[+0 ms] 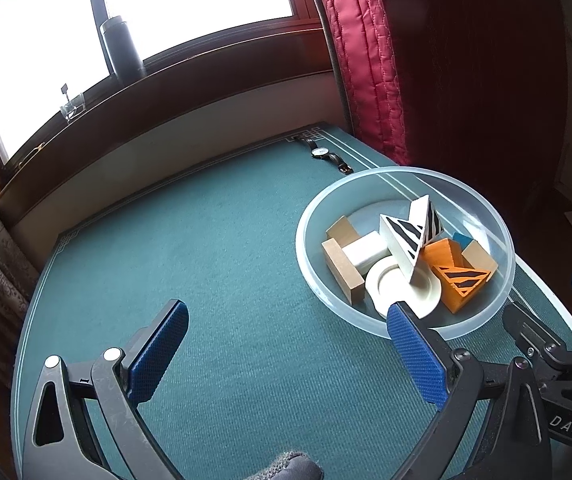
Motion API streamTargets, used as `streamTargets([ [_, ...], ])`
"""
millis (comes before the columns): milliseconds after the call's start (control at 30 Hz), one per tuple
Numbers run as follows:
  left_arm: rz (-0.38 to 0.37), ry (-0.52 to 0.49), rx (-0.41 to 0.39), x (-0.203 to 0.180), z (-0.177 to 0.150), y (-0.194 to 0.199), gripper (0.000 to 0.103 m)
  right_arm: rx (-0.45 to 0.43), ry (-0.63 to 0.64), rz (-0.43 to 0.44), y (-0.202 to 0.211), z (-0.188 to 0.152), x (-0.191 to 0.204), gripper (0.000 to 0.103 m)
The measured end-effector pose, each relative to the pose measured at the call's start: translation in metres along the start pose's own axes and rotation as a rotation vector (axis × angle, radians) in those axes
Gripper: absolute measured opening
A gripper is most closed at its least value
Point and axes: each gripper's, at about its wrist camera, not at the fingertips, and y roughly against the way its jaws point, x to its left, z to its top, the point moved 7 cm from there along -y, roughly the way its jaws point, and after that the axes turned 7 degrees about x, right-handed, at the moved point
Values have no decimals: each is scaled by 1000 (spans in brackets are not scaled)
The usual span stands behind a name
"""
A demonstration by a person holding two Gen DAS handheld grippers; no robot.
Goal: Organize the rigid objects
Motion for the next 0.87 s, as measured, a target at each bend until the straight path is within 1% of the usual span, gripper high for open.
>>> streamTargets([
  [200, 1, -11, 1, -1, -1, -1, 100, -2, 6, -7, -1, -1, 1, 102],
  [600, -13, -2, 18, -2, -4, -7, 100, 4, 7, -12, -1, -3, 1, 102],
  [867, -9, -1, 25, 1, -6, -9, 100, 13, 11, -8, -3, -6, 2, 102],
])
